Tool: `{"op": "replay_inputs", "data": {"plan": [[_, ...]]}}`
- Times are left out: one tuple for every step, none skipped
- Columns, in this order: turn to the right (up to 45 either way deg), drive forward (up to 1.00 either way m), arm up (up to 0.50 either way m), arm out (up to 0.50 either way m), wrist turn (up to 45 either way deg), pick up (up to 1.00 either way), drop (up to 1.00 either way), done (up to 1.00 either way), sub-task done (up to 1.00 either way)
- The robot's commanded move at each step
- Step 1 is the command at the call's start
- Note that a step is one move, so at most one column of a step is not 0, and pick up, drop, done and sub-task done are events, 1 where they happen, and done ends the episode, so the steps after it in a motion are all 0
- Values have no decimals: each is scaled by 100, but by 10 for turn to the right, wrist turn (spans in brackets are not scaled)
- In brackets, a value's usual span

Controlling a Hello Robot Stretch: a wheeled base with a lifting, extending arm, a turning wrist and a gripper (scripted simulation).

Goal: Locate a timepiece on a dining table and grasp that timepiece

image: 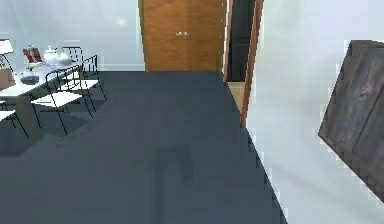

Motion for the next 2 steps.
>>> {"op": "replay_inputs", "data": {"plan": [[0, 100, 0, 0, 0, 0, 0, 0, 0], [0, 100, 0, 0, 0, 0, 0, 0, 0]]}}
